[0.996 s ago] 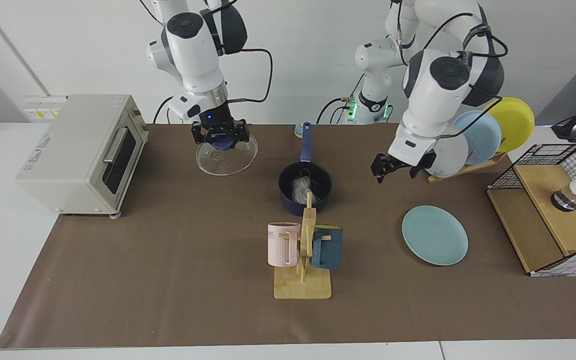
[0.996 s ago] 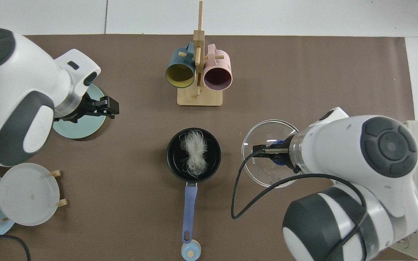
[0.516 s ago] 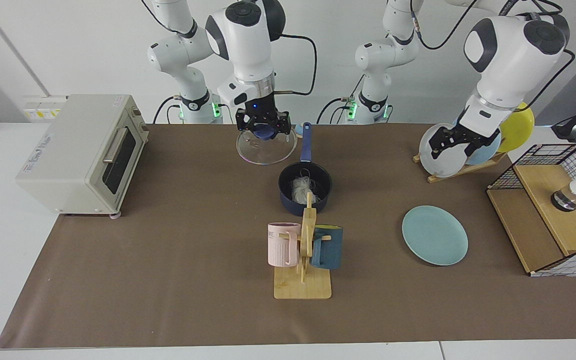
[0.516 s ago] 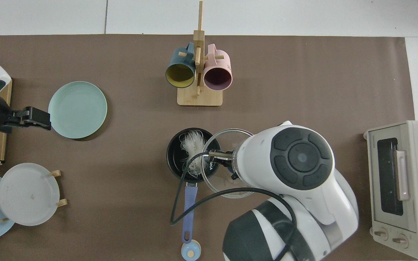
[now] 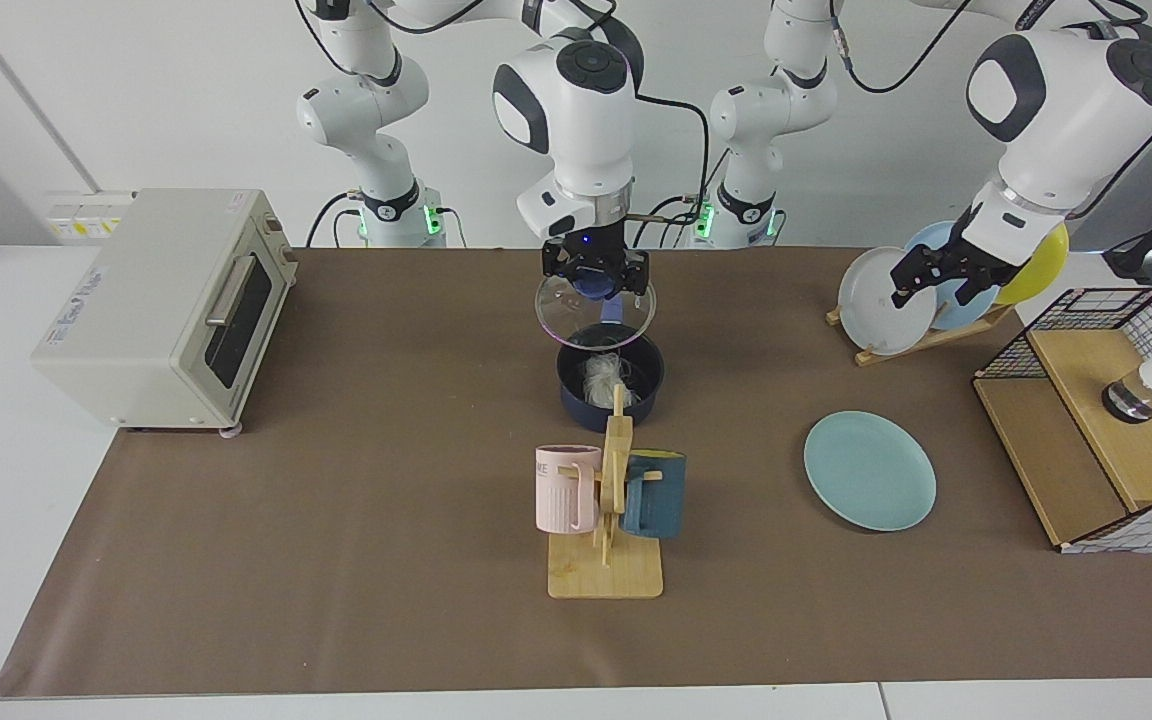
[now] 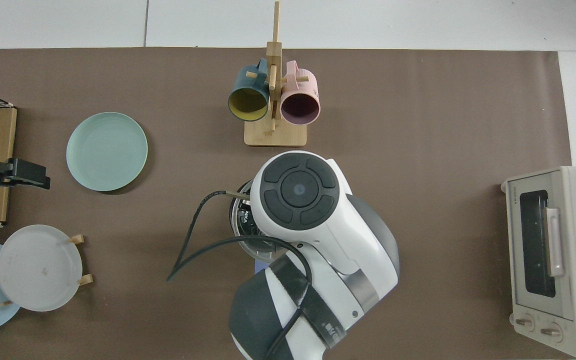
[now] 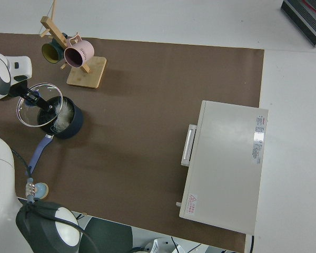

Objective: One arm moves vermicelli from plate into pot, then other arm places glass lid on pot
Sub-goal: 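Carry the glass lid over the pot with the right gripper, then lower the glass lid onto the pot with the right gripper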

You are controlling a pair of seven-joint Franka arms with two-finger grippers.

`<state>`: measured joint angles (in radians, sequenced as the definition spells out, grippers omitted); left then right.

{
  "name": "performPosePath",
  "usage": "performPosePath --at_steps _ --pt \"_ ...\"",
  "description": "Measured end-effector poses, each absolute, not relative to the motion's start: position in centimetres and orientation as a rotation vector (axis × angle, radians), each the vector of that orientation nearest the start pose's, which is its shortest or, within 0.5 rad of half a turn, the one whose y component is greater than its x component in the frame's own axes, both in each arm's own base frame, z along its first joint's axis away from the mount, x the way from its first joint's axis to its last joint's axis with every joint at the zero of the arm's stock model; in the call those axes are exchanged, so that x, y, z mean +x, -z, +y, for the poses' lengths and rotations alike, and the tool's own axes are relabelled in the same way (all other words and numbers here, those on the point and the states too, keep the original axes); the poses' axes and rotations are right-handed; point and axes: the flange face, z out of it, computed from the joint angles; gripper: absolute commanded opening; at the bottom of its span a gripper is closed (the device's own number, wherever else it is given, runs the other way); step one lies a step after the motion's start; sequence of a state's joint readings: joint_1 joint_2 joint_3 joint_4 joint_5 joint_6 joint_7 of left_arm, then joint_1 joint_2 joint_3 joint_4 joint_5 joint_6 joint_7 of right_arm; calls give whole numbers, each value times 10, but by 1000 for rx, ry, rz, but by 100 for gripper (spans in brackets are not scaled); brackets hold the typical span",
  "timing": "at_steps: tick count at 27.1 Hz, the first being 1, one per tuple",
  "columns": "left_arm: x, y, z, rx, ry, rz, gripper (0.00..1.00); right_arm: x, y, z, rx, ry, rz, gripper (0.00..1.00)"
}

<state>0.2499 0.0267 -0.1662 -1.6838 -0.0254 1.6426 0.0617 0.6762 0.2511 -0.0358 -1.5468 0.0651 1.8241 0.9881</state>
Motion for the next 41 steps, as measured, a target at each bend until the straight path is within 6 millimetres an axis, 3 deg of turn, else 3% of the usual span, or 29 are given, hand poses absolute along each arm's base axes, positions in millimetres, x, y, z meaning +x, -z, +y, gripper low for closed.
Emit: performPosePath --at_steps 12,21,32,41 --pt "564 -564 30 -3179 -82 2 100 509 -471 411 -3060 -47 642 0" --pt "560 -578 21 -3179 -35 22 100 523 -439 414 -3072 -11 654 0" --pt "560 -580 19 -3178 -30 30 100 536 -407 424 -3045 41 648 0" --pt "560 -580 18 -3178 -29 32 100 538 -399 427 -3041 48 643 0"
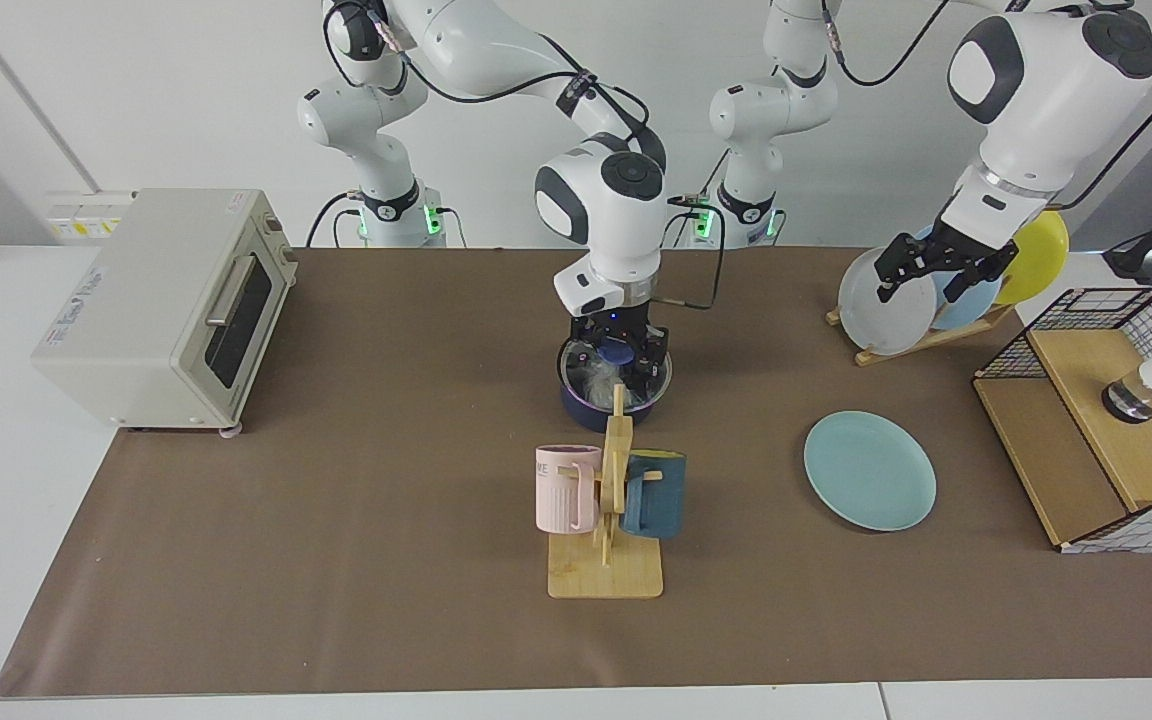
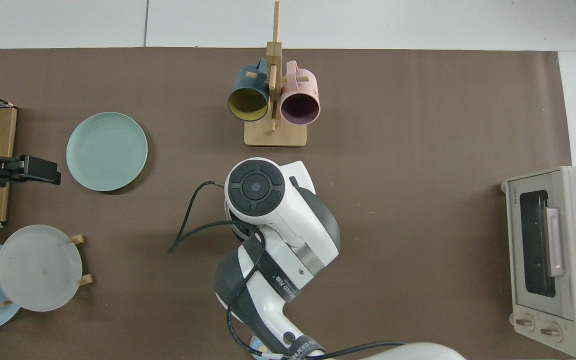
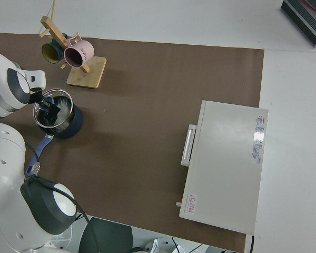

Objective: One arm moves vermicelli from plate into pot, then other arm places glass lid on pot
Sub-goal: 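Lower the glass lid onto the pot with the right gripper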

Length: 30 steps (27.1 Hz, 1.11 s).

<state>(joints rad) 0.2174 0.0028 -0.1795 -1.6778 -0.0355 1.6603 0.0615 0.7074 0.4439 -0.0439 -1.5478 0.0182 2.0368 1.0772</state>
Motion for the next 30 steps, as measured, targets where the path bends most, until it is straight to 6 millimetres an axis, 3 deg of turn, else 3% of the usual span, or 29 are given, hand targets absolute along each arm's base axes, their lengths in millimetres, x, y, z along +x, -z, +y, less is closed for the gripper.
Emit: performPosePath --at_steps 30 --pt "560 -586 18 -3177 -10 32 100 538 -385 427 -3050 43 646 0"
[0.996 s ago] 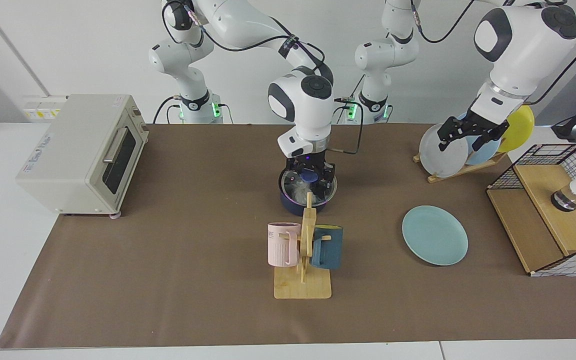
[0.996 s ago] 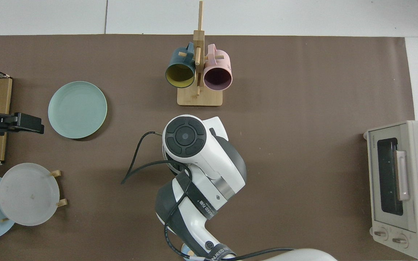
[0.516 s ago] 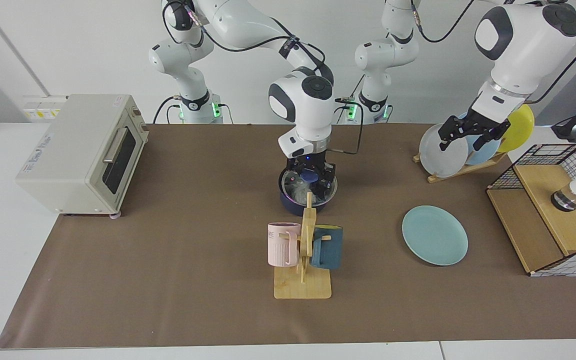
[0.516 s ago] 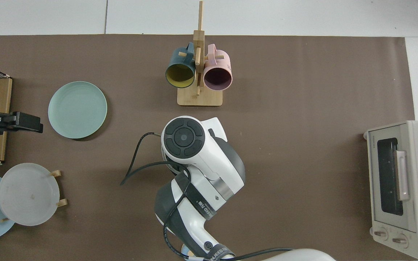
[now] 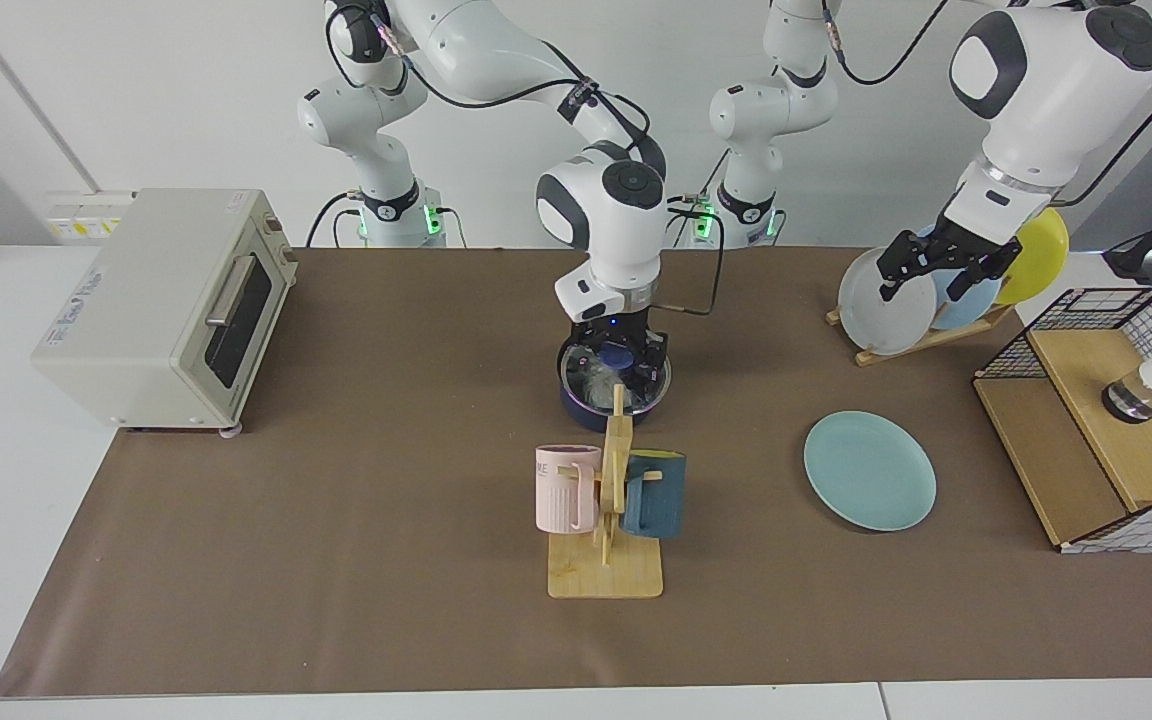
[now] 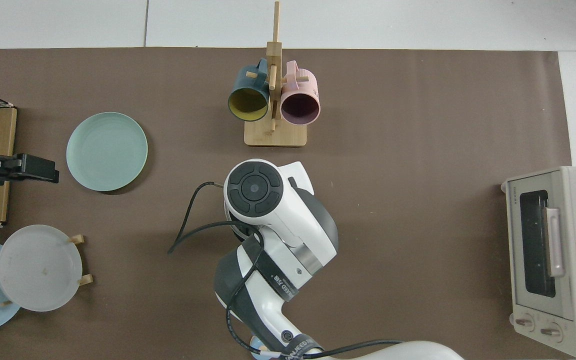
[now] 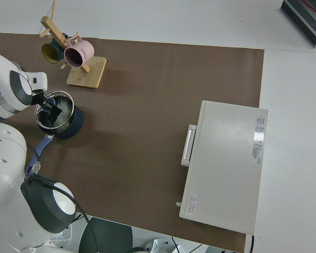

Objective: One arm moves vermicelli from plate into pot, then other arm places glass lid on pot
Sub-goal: 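Lower the glass lid onto the pot with the right gripper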

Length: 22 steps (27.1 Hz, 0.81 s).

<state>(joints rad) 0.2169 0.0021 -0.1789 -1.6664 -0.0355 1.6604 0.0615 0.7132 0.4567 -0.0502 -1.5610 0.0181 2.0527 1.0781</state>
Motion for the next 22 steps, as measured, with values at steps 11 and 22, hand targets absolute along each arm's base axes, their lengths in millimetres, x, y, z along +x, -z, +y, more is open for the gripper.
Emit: performPosePath --at_steps 11,22 --pt "560 -587 18 -3177 -6 32 100 537 -384 427 -3051 41 647 0" --pt "560 -587 18 -3177 -5 32 100 536 -384 427 -3052 38 645 0"
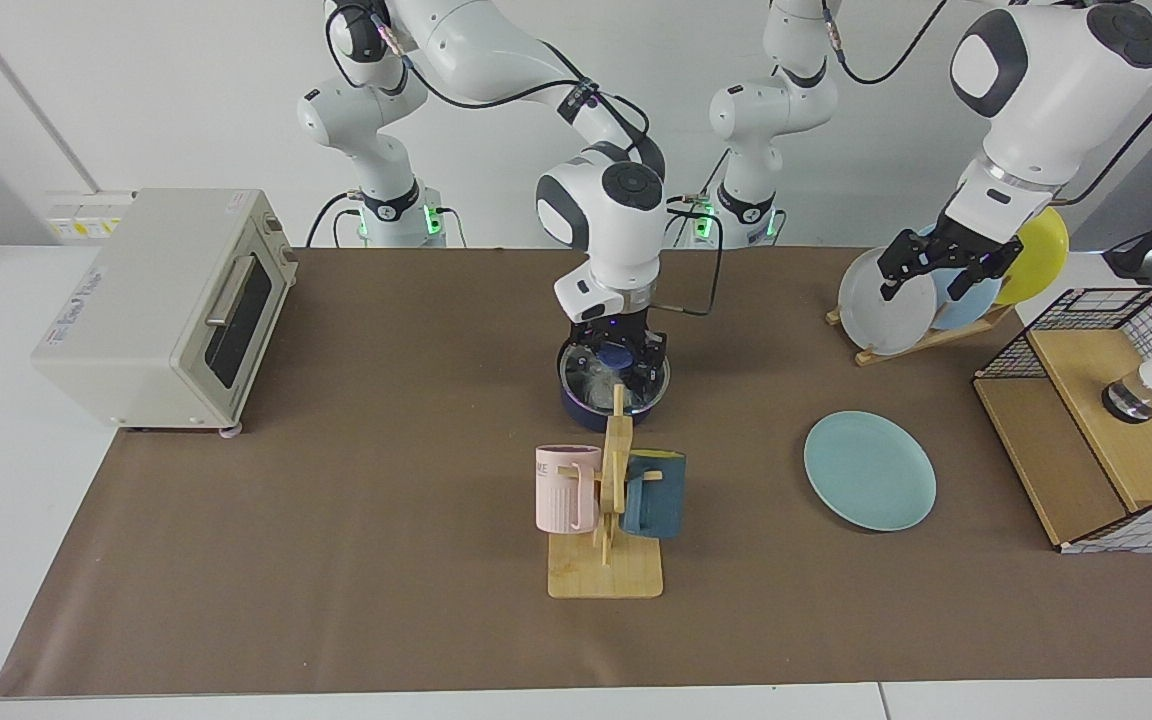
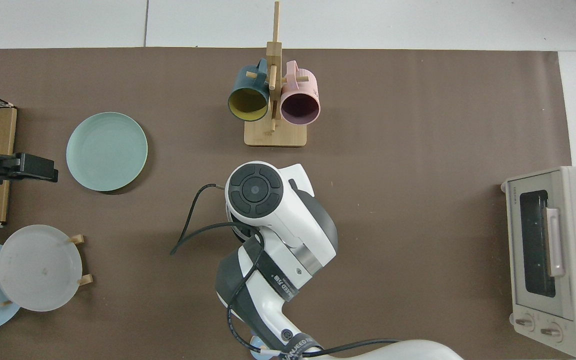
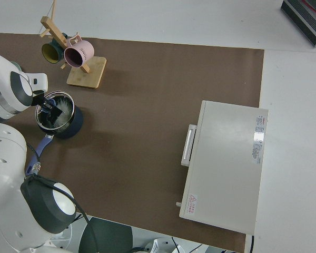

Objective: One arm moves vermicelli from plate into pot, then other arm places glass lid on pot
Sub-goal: 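Lower the glass lid onto the pot with the right gripper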

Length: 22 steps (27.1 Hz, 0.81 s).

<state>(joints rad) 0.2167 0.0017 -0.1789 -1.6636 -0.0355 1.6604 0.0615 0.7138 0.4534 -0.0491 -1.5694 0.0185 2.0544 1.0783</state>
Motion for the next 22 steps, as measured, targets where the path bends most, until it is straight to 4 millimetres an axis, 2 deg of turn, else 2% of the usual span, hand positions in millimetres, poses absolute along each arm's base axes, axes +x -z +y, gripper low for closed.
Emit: performPosePath --at_steps 22 --pt "560 -590 18 -3177 2 33 100 533 -384 426 -3067 14 649 0"
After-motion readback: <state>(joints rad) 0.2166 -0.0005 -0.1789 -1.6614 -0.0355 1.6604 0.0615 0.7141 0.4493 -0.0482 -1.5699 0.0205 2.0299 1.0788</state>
